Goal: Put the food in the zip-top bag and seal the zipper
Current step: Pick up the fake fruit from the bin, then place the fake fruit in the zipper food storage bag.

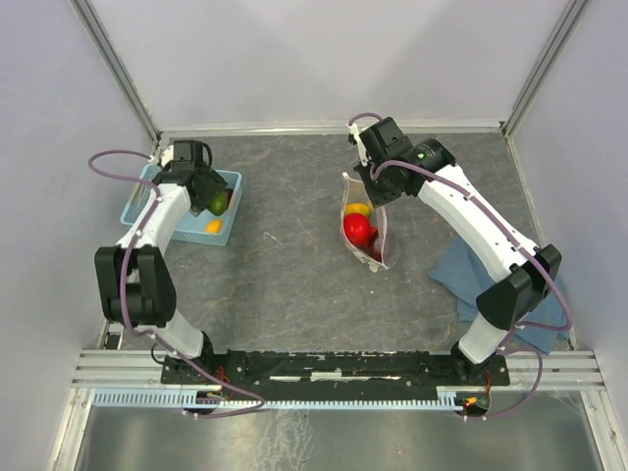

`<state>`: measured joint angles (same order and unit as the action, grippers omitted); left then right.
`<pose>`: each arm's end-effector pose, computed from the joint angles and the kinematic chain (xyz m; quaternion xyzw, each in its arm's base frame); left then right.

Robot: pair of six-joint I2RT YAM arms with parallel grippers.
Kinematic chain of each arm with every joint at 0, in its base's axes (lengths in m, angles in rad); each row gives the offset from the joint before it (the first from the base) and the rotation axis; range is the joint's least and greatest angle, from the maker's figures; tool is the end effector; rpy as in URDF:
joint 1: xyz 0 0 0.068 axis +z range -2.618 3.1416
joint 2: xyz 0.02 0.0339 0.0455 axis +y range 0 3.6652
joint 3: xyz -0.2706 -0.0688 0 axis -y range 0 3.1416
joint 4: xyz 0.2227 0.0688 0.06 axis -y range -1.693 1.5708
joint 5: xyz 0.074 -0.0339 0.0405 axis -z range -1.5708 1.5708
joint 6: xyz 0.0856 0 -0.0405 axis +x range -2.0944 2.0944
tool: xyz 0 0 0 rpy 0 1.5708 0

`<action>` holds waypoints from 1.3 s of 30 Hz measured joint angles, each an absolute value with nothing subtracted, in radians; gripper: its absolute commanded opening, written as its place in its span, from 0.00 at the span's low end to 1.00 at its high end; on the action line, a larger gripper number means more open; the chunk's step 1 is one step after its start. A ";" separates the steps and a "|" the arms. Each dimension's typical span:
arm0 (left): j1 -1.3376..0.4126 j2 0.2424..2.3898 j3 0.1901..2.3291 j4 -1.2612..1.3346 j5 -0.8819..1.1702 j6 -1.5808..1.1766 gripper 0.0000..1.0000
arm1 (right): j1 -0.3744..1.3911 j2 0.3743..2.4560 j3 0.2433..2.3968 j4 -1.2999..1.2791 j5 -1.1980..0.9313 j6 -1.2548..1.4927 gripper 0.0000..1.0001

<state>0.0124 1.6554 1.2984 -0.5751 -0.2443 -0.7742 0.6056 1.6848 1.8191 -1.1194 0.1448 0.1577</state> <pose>0.3658 0.0252 0.2354 -0.3965 0.8558 -0.0084 0.3323 0.2958 0.1898 0.3394 -0.1917 0.9357 0.0430 0.2930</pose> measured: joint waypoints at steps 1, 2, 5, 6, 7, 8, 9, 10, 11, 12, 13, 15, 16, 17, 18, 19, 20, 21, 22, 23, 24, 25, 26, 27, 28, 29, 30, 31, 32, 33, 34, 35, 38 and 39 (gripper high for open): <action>-0.007 1.619 1.282 -0.568 -0.222 -0.769 0.44 | 0.606 1.685 1.819 -1.121 0.146 0.159 0.02; -0.019 1.594 1.271 -0.565 -0.206 -0.768 0.44 | 0.606 1.685 1.819 -1.122 0.150 0.159 0.02; -0.062 1.506 1.229 -0.538 -0.148 -0.767 0.43 | 0.607 1.685 1.820 -1.126 0.161 0.159 0.02; -0.089 1.485 1.219 -0.535 -0.137 -0.767 0.43 | 0.607 1.685 1.821 -1.127 0.161 0.159 0.02; -0.109 1.461 1.207 -0.527 -0.123 -0.767 0.43 | 0.607 1.685 1.822 -1.130 0.163 0.159 0.02; -0.125 1.442 1.199 -0.522 -0.114 -0.767 0.43 | 0.607 1.685 1.825 -1.134 0.165 0.159 0.02; -0.150 1.419 1.190 -0.515 -0.101 -0.766 0.43 | 0.607 1.685 1.827 -1.137 0.168 0.160 0.02; -0.169 1.399 1.183 -0.512 -0.090 -0.766 0.43 | 0.609 1.685 1.829 -1.138 0.170 0.160 0.02; -0.186 1.383 1.178 -0.506 -0.081 -0.766 0.43 | 0.609 1.685 1.830 -1.139 0.172 0.160 0.02; -0.208 1.363 1.169 -0.494 -0.071 -0.766 0.43 | 0.611 1.685 1.831 -1.139 0.176 0.160 0.02; -0.228 1.344 1.162 -0.487 -0.063 -0.766 0.43 | 0.613 1.685 1.831 -1.139 0.179 0.161 0.02; -0.270 1.298 1.139 -0.465 -0.041 -0.766 0.43 | 0.615 1.685 1.831 -1.140 0.184 0.162 0.02; -0.290 1.277 1.129 -0.453 -0.029 -0.767 0.43 | 0.615 1.685 1.831 -1.141 0.186 0.163 0.02; -0.307 1.259 1.119 -0.443 -0.020 -0.767 0.43 | 0.616 1.685 1.831 -1.141 0.186 0.163 0.02; -0.330 1.239 1.108 -0.426 -0.007 -0.768 0.43 | 0.618 1.685 1.831 -1.141 0.186 0.165 0.02; -0.353 1.221 1.099 -0.410 0.006 -0.768 0.43 | 0.620 1.685 1.831 -1.141 0.187 0.167 0.02; -0.378 1.206 1.092 -0.394 0.014 -0.769 0.43 | 0.621 1.685 1.831 -1.141 0.187 0.169 0.02; -0.404 1.195 1.087 -0.378 0.023 -0.770 0.43 | 0.622 1.685 1.831 -1.141 0.189 0.170 0.02; -0.436 1.184 1.082 -0.356 0.030 -0.771 0.43 | 0.625 1.685 1.831 -1.141 0.189 0.172 0.02; -0.465 1.177 1.077 -0.337 0.036 -0.775 0.43 | 0.627 1.685 1.831 -1.141 0.190 0.175 0.02; -0.500 1.170 1.073 -0.316 0.041 -0.780 0.43 | 0.629 1.685 1.831 -1.141 0.190 0.178 0.02; -0.525 1.167 1.070 -0.301 0.048 -0.783 0.43 | 0.630 1.685 1.831 -1.141 0.190 0.179 0.02; -0.558 1.163 1.065 -0.273 0.054 -0.788 0.43 | 0.633 1.685 1.831 -1.141 0.190 0.179 0.02; -0.590 1.161 1.060 -0.246 0.059 -0.792 0.43 | 0.635 1.685 1.831 -1.141 0.190 0.182 0.02; -0.612 1.160 1.056 -0.227 0.062 -0.795 0.43 | 0.635 1.685 1.831 -1.141 0.190 0.184 0.02; -0.638 1.160 1.053 -0.205 0.063 -0.797 0.43 | 0.635 1.685 1.831 -1.141 0.190 0.186 0.02; -0.659 1.161 1.051 -0.188 0.063 -0.799 0.43 | 0.636 1.685 1.831 -1.141 0.190 0.187 0.02; -0.679 1.162 1.050 -0.169 0.062 -0.802 0.43 | 0.638 1.685 1.831 -1.141 0.190 0.188 0.02; -0.698 1.164 1.050 -0.150 0.062 -0.804 0.43 | 0.640 1.685 1.831 -1.141 0.190 0.189 0.02; -0.716 1.168 1.050 -0.129 0.061 -0.805 0.42 | 0.640 1.685 1.831 -1.141 0.190 0.191 0.02; -0.730 1.171 1.050 -0.113 0.059 -0.807 0.42 | 0.640 1.685 1.831 -1.141 0.190 0.192 0.02; -0.754 1.178 1.050 -0.089 0.054 -0.810 0.42 | 0.641 1.685 1.831 -1.141 0.190 0.194 0.02; -0.805 1.199 1.049 -0.038 0.035 -0.819 0.42 | 0.641 1.685 1.831 -1.141 0.190 0.198 0.02; -0.818 1.206 1.049 -0.020 0.028 -0.823 0.42 | 0.641 1.685 1.831 -1.141 0.190 0.201 0.02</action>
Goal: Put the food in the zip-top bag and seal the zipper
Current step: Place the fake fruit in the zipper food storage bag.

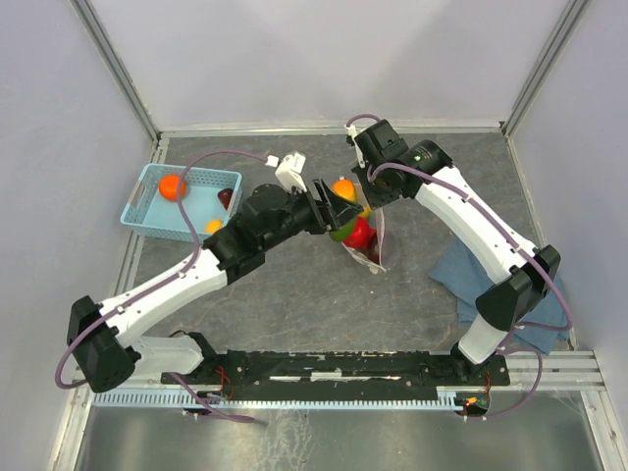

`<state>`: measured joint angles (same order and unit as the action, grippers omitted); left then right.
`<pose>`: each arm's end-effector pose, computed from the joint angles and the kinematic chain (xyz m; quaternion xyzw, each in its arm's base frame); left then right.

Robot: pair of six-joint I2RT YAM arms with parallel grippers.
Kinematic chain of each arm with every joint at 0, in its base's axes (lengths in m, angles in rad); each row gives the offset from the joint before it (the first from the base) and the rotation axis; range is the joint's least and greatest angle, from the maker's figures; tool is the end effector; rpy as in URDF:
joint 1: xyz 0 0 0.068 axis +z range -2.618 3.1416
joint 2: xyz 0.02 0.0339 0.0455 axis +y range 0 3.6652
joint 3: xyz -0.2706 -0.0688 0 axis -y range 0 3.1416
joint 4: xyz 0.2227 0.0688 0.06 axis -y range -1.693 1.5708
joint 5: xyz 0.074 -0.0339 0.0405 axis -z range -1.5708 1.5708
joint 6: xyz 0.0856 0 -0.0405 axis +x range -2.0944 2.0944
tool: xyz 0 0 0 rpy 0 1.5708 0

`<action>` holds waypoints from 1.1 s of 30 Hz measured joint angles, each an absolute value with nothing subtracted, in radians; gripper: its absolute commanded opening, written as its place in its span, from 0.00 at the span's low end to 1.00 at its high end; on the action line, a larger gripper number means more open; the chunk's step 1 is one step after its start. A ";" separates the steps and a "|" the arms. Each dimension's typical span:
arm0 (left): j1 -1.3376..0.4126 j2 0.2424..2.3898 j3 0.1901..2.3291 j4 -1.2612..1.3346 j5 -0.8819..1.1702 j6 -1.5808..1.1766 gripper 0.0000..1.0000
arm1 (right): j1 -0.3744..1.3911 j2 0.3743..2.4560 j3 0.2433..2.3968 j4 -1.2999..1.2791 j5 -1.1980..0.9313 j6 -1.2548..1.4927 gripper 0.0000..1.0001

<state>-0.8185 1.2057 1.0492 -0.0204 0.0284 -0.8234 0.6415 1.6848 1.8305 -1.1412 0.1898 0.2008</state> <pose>0.2099 -0.2278 0.3627 0.0072 0.7667 -0.4771 0.4294 0.2888 0.1955 0.3414 -0.1824 0.9374 0.0325 0.2949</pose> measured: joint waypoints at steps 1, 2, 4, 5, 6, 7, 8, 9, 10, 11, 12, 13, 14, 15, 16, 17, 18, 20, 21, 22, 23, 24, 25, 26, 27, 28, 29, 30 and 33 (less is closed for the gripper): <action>-0.836 1.216 1.047 0.004 0.019 -0.828 0.42 | 0.641 1.685 1.831 -1.141 0.189 0.204 0.02; -0.854 1.228 1.045 0.028 0.004 -0.833 0.42 | 0.641 1.685 1.831 -1.141 0.189 0.205 0.02; -0.882 1.249 1.041 0.064 -0.021 -0.843 0.42 | 0.641 1.685 1.831 -1.141 0.189 0.208 0.02; -0.893 1.261 1.040 0.078 -0.033 -0.850 0.42 | 0.641 1.685 1.831 -1.141 0.189 0.209 0.02; -0.900 1.271 1.040 0.086 -0.045 -0.860 0.42 | 0.641 1.685 1.831 -1.141 0.190 0.210 0.02; -0.907 1.280 1.038 0.093 -0.057 -0.871 0.42 | 0.641 1.685 1.831 -1.142 0.191 0.211 0.02; -0.911 1.286 1.033 0.105 -0.068 -0.883 0.42 | 0.639 1.685 1.831 -1.143 0.193 0.212 0.02; -0.912 1.290 1.025 0.112 -0.081 -0.897 0.42 | 0.638 1.685 1.831 -1.143 0.193 0.213 0.02; -0.912 1.294 1.014 0.118 -0.094 -0.909 0.42 | 0.640 1.685 1.831 -1.143 0.193 0.214 0.02; -0.912 1.296 1.003 0.123 -0.107 -0.921 0.42 | 0.641 1.685 1.831 -1.143 0.192 0.215 0.02; -0.912 1.296 0.989 0.125 -0.120 -0.931 0.42 | 0.641 1.685 1.831 -1.143 0.192 0.215 0.02; -0.912 1.298 0.974 0.125 -0.135 -0.943 0.42 | 0.643 1.685 1.832 -1.143 0.189 0.216 0.02; -0.913 1.300 0.964 0.121 -0.149 -0.955 0.43 | 0.644 1.685 1.832 -1.143 0.188 0.216 0.02; -0.914 1.303 0.957 0.117 -0.162 -0.964 0.43 | 0.645 1.685 1.832 -1.143 0.186 0.217 0.02; -0.915 1.305 0.954 0.106 -0.178 -0.973 0.44 | 0.645 1.685 1.832 -1.143 0.185 0.219 0.02; -0.916 1.308 0.954 0.100 -0.188 -0.979 0.44 | 0.645 1.685 1.832 -1.143 0.184 0.220 0.02; -0.917 1.311 0.954 0.098 -0.200 -0.984 0.45 | 0.645 1.685 1.832 -1.143 0.184 0.221 0.02; -0.917 1.316 0.955 0.084 -0.216 -0.991 0.46 | 0.646 1.685 1.832 -1.143 0.181 0.223 0.02; -0.917 1.321 0.957 0.068 -0.227 -0.991 0.48 | 0.646 1.685 1.832 -1.143 0.180 0.223 0.02; -0.917 1.326 0.959 0.055 -0.233 -0.991 0.49 | 0.646 1.685 1.832 -1.143 0.178 0.224 0.02; -0.918 1.333 0.966 0.038 -0.238 -0.991 0.52 | 0.646 1.685 1.832 -1.143 0.176 0.224 0.02; -0.921 1.343 0.975 0.022 -0.245 -0.991 0.54 | 0.646 1.685 1.832 -1.142 0.173 0.224 0.02; -0.923 1.350 0.984 0.007 -0.251 -0.991 0.57 | 0.646 1.685 1.832 -1.142 0.172 0.224 0.02; -0.928 1.361 1.000 -0.015 -0.261 -0.991 0.59 | 0.646 1.685 1.832 -1.143 0.167 0.224 0.02; -0.931 1.370 1.016 -0.031 -0.265 -0.991 0.61 | 0.646 1.685 1.832 -1.142 0.165 0.224 0.02; -0.935 1.378 1.031 -0.045 -0.270 -0.991 0.62 | 0.646 1.685 1.832 -1.142 0.162 0.224 0.02; -0.939 1.385 1.044 -0.058 -0.274 -0.991 0.63 | 0.646 1.685 1.832 -1.142 0.161 0.225 0.02; -0.943 1.393 1.062 -0.074 -0.282 -0.990 0.65 | 0.646 1.685 1.832 -1.142 0.159 0.225 0.02; -0.951 1.406 1.096 -0.102 -0.295 -0.989 0.69 | 0.646 1.685 1.832 -1.142 0.155 0.227 0.03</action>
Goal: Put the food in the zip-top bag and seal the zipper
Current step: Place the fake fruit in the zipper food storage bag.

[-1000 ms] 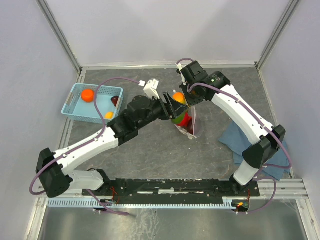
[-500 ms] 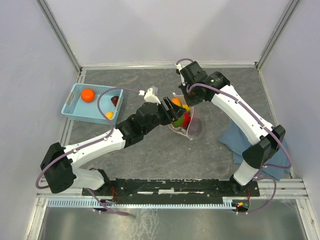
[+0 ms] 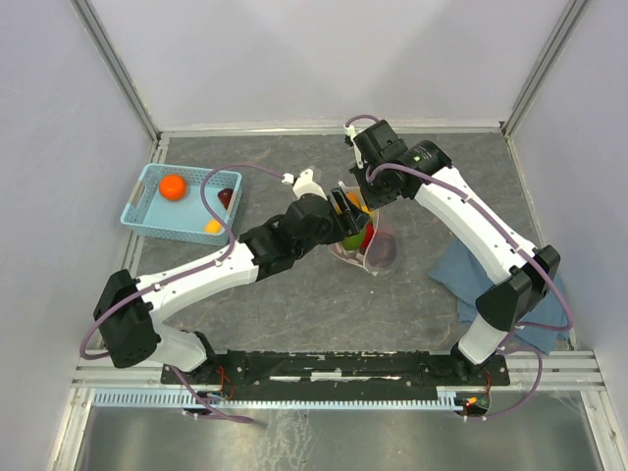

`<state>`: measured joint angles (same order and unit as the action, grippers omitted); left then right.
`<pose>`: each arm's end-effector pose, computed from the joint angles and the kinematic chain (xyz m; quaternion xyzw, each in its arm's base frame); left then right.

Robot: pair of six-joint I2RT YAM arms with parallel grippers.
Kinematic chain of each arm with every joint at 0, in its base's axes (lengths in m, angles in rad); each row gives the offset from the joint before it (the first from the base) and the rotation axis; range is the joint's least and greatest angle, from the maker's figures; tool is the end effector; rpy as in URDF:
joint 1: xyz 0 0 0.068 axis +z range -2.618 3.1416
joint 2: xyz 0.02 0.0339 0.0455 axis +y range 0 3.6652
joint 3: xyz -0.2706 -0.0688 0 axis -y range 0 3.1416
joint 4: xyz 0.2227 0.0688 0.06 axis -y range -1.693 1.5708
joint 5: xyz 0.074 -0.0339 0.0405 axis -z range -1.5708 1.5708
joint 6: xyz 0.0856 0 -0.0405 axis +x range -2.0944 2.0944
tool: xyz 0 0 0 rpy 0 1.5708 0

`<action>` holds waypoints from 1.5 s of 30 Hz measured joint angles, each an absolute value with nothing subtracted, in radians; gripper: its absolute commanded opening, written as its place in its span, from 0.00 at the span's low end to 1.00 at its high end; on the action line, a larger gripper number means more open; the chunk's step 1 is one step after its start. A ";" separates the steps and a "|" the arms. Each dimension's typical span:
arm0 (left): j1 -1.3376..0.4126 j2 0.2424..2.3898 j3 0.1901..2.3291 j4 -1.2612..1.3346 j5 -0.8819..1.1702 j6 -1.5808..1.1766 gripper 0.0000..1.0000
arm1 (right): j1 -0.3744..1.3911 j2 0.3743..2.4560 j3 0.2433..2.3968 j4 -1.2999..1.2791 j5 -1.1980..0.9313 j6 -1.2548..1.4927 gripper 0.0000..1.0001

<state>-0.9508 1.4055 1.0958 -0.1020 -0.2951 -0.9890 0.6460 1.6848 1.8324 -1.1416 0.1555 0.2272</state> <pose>0.2229 -0.2694 0.3073 -0.0963 0.8259 -0.3773 0.4077 0.2864 0.1993 0.3415 -0.1771 0.9395 0.0524 0.2884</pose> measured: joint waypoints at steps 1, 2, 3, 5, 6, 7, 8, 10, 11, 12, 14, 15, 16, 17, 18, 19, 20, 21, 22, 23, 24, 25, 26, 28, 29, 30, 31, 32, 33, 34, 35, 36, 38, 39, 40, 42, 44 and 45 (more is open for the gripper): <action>-0.953 1.409 1.108 -0.116 -0.304 -0.988 0.71 | 0.646 1.685 1.832 -1.141 0.154 0.227 0.03; -0.955 1.412 1.117 -0.129 -0.310 -0.987 0.73 | 0.646 1.685 1.832 -1.141 0.153 0.227 0.03; -0.956 1.415 1.125 -0.137 -0.315 -0.986 0.74 | 0.646 1.685 1.832 -1.140 0.151 0.228 0.03; -0.956 1.426 1.145 -0.159 -0.319 -0.978 0.80 | 0.646 1.685 1.832 -1.140 0.149 0.227 0.03; -0.956 1.432 1.153 -0.169 -0.321 -0.973 0.82 | 0.646 1.685 1.832 -1.140 0.147 0.227 0.03; -0.956 1.438 1.159 -0.177 -0.322 -0.969 0.83 | 0.646 1.685 1.832 -1.140 0.147 0.227 0.03; -0.956 1.441 1.163 -0.186 -0.323 -0.965 0.84 | 0.646 1.685 1.832 -1.140 0.146 0.227 0.03; -0.957 1.447 1.166 -0.194 -0.323 -0.960 0.86 | 0.646 1.685 1.832 -1.139 0.142 0.227 0.03; -0.958 1.448 1.166 -0.200 -0.323 -0.958 0.86 | 0.646 1.685 1.832 -1.138 0.142 0.227 0.03; -0.958 1.448 1.166 -0.205 -0.323 -0.955 0.87 | 0.646 1.685 1.832 -1.138 0.141 0.227 0.03; -0.960 1.448 1.167 -0.214 -0.323 -0.952 0.87 | 0.646 1.685 1.832 -1.137 0.140 0.227 0.03; -0.960 1.448 1.168 -0.220 -0.323 -0.952 0.87 | 0.646 1.685 1.832 -1.137 0.140 0.227 0.03; -0.961 1.448 1.170 -0.225 -0.323 -0.951 0.87 | 0.646 1.685 1.832 -1.137 0.139 0.227 0.03; -0.962 1.448 1.171 -0.229 -0.323 -0.950 0.87 | 0.646 1.685 1.832 -1.137 0.139 0.227 0.03; -0.962 1.448 1.172 -0.233 -0.323 -0.950 0.87 | 0.646 1.685 1.832 -1.137 0.139 0.227 0.03; -0.962 1.448 1.172 -0.236 -0.323 -0.949 0.87 | 0.646 1.685 1.832 -1.137 0.139 0.227 0.03; -0.962 1.446 1.173 -0.239 -0.322 -0.948 0.87 | 0.646 1.685 1.832 -1.137 0.140 0.227 0.03; -0.962 1.444 1.173 -0.244 -0.322 -0.945 0.87 | 0.646 1.685 1.832 -1.137 0.139 0.227 0.03; -0.962 1.440 1.173 -0.249 -0.321 -0.943 0.87 | 0.646 1.685 1.832 -1.137 0.140 0.227 0.03; -0.962 1.433 1.173 -0.256 -0.321 -0.936 0.87 | 0.646 1.685 1.832 -1.137 0.140 0.227 0.03; -0.962 1.427 1.174 -0.261 -0.321 -0.931 0.87 | 0.646 1.685 1.832 -1.137 0.140 0.227 0.03; -0.962 1.417 1.174 -0.268 -0.320 -0.921 0.87 | 0.646 1.685 1.832 -1.137 0.139 0.227 0.03; -0.962 1.404 1.177 -0.281 -0.320 -0.916 0.87 | 0.646 1.685 1.832 -1.137 0.140 0.227 0.03; -0.962 1.379 1.185 -0.303 -0.321 -0.904 0.87 | 0.646 1.685 1.832 -1.137 0.140 0.227 0.03; -0.962 1.361 1.187 -0.313 -0.322 -0.896 0.87 | 0.646 1.685 1.832 -1.137 0.140 0.227 0.03; -0.962 1.348 1.190 -0.322 -0.324 -0.892 0.87 | 0.646 1.685 1.832 -1.137 0.140 0.227 0.03; -0.962 1.333 1.195 -0.336 -0.332 -0.885 0.87 | 0.646 1.685 1.832 -1.136 0.140 0.227 0.03; -0.962 1.320 1.201 -0.351 -0.340 -0.879 0.88 | 0.646 1.685 1.832 -1.136 0.140 0.227 0.03; -0.962 1.309 1.206 -0.367 -0.349 -0.872 0.88 | 0.646 1.685 1.832 -1.136 0.140 0.227 0.03; -0.962 1.298 1.212 -0.382 -0.366 -0.866 0.89 | 0.646 1.685 1.832 -1.136 0.140 0.227 0.03; -0.960 1.290 1.217 -0.399 -0.379 -0.859 0.89 | 0.646 1.685 1.832 -1.135 0.141 0.227 0.03; -0.958 1.282 1.221 -0.417 -0.395 -0.853 0.90 | 0.646 1.685 1.832 -1.135 0.141 0.227 0.03; -0.947 1.268 1.224 -0.448 -0.419 -0.844 0.90 | 0.646 1.685 1.832 -1.131 0.141 0.227 0.03; -0.937 1.262 1.224 -0.465 -0.426 -0.838 0.90 | 0.646 1.685 1.830 -1.127 0.141 0.226 0.03; -0.923 1.256 1.224 -0.483 -0.432 -0.833 0.90 | 0.646 1.685 1.829 -1.124 0.141 0.226 0.03; -0.879 1.245 1.224 -0.514 -0.442 -0.822 0.91 | 0.646 1.685 1.824 -1.116 0.141 0.226 0.03; -0.822 1.235 1.222 -0.538 -0.447 -0.820 0.93 | 0.646 1.684 1.819 -1.113 0.141 0.226 0.03; -0.786 1.229 1.217 -0.549 -0.447 -0.820 0.94 | 0.646 1.684 1.818 -1.113 0.141 0.224 0.03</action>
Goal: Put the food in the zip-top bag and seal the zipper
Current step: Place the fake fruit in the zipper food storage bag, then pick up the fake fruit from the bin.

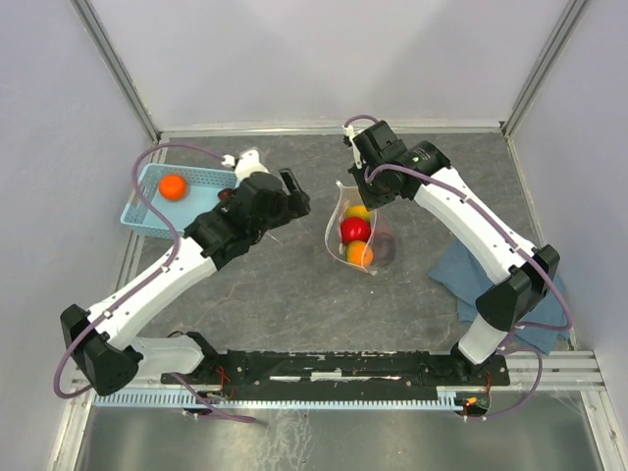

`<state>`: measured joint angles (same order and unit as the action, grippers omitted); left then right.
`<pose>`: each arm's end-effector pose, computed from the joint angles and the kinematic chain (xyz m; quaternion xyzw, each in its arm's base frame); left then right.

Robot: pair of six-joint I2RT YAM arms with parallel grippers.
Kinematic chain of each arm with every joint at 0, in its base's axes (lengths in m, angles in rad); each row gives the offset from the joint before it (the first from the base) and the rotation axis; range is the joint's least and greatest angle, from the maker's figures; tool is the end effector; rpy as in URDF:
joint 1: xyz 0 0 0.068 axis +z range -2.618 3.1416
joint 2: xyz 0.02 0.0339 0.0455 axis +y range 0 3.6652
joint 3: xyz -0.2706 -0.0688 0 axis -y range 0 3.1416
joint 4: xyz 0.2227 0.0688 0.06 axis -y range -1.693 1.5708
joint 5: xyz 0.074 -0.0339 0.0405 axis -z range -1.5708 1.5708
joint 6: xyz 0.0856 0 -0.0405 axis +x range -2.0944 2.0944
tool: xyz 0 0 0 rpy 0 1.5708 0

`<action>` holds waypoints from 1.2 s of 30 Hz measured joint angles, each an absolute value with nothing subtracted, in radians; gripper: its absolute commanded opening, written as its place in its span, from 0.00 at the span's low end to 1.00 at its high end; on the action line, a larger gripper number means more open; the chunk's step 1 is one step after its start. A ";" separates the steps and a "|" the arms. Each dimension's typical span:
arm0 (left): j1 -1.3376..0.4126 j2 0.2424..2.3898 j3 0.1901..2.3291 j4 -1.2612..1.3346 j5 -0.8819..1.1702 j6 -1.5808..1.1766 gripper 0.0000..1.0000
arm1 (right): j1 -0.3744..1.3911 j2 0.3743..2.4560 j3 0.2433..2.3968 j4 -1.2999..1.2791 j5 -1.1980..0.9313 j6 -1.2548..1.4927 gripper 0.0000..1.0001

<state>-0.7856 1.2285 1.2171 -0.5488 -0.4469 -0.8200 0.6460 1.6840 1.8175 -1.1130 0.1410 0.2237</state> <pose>0.2246 -0.1723 0.3455 -0.1219 0.8513 -0.2048 0.4674 0.2881 0.2022 0.3397 -0.1799 0.9373 0.0613 0.2920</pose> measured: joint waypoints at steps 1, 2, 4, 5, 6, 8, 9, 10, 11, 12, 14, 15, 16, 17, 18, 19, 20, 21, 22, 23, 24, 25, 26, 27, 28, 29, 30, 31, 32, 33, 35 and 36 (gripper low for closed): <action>-0.749 1.222 1.210 -0.554 -0.446 -0.819 0.95 | 0.646 1.684 1.817 -1.113 0.141 0.223 0.03; -0.712 1.216 1.202 -0.558 -0.443 -0.813 0.95 | 0.646 1.684 1.817 -1.112 0.141 0.222 0.03; -0.638 1.212 1.188 -0.571 -0.432 -0.801 0.97 | 0.646 1.682 1.816 -1.109 0.142 0.220 0.03; -0.595 1.212 1.182 -0.579 -0.423 -0.793 0.97 | 0.646 1.680 1.814 -1.107 0.143 0.219 0.03; -0.551 1.213 1.176 -0.585 -0.412 -0.783 0.98 | 0.646 1.677 1.811 -1.106 0.144 0.219 0.03; -0.472 1.217 1.171 -0.600 -0.394 -0.764 1.00 | 0.646 1.669 1.802 -1.102 0.145 0.218 0.03; -0.432 1.222 1.171 -0.601 -0.387 -0.753 0.99 | 0.646 1.666 1.800 -1.101 0.147 0.218 0.03; -0.389 1.228 1.171 -0.601 -0.381 -0.741 0.99 | 0.646 1.663 1.796 -1.098 0.151 0.215 0.03; -0.351 1.235 1.171 -0.601 -0.374 -0.733 0.99 | 0.646 1.661 1.794 -1.097 0.152 0.214 0.03; -0.312 1.246 1.171 -0.600 -0.360 -0.725 0.99 | 0.646 1.658 1.792 -1.094 0.155 0.212 0.03; -0.252 1.273 1.171 -0.596 -0.340 -0.715 0.99 | 0.646 1.655 1.788 -1.091 0.158 0.211 0.03; -0.218 1.293 1.171 -0.595 -0.330 -0.712 0.99 | 0.646 1.653 1.785 -1.090 0.159 0.211 0.03; -0.187 1.316 1.172 -0.593 -0.318 -0.712 0.99 | 0.646 1.651 1.783 -1.089 0.159 0.211 0.03; -0.162 1.337 1.174 -0.593 -0.310 -0.712 0.99 | 0.646 1.649 1.781 -1.087 0.159 0.210 0.03; -0.132 1.367 1.180 -0.596 -0.302 -0.712 1.00 | 0.646 1.646 1.777 -1.083 0.159 0.208 0.03; -0.106 1.398 1.191 -0.596 -0.298 -0.711 1.00 | 0.646 1.644 1.773 -1.081 0.159 0.207 0.03; -0.080 1.432 1.203 -0.596 -0.293 -0.712 1.00 | 0.646 1.640 1.769 -1.077 0.159 0.205 0.04; -0.055 1.464 1.217 -0.596 -0.289 -0.712 1.00 | 0.646 1.636 1.765 -1.075 0.159 0.204 0.04; -0.029 1.498 1.235 -0.596 -0.286 -0.712 1.00 | 0.646 1.631 1.761 -1.071 0.159 0.202 0.04; -0.001 1.533 1.255 -0.595 -0.286 -0.712 1.00 | 0.646 1.629 1.760 -1.069 0.159 0.200 0.04; 0.012 1.551 1.266 -0.594 -0.287 -0.712 0.99 | 0.646 1.628 1.759 -1.067 0.159 0.199 0.04; 0.031 1.574 1.284 -0.598 -0.287 -0.712 0.99 | 0.646 1.627 1.757 -1.066 0.160 0.196 0.04; 0.047 1.600 1.309 -0.598 -0.288 -0.712 1.00 | 0.646 1.626 1.756 -1.065 0.160 0.193 0.04; 0.063 1.628 1.335 -0.596 -0.289 -0.712 1.00 | 0.646 1.625 1.754 -1.063 0.160 0.192 0.04; 0.078 1.657 1.363 -0.596 -0.292 -0.712 0.99 | 0.646 1.624 1.752 -1.062 0.160 0.191 0.04; 0.089 1.680 1.385 -0.596 -0.295 -0.710 0.99 | 0.646 1.624 1.751 -1.062 0.160 0.189 0.04; 0.104 1.709 1.411 -0.595 -0.302 -0.708 1.00 | 0.646 1.621 1.747 -1.059 0.160 0.187 0.04; 0.116 1.736 1.432 -0.592 -0.308 -0.703 1.00 | 0.646 1.619 1.743 -1.055 0.160 0.186 0.04; 0.128 1.761 1.449 -0.589 -0.312 -0.697 1.00 | 0.646 1.615 1.736 -1.052 0.160 0.185 0.04; 0.137 1.781 1.459 -0.584 -0.314 -0.691 1.00 | 0.646 1.612 1.732 -1.052 0.159 0.184 0.04; 0.160 1.828 1.484 -0.577 -0.314 -0.675 1.00 | 0.646 1.609 1.729 -1.050 0.159 0.181 0.04; 0.173 1.860 1.504 -0.573 -0.313 -0.667 1.00 | 0.646 1.608 1.728 -1.049 0.159 0.180 0.04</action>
<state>0.1734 1.8599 1.5036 -0.5732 -0.3130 -0.6670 0.6460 1.6081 1.7275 -1.0489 0.1593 0.1799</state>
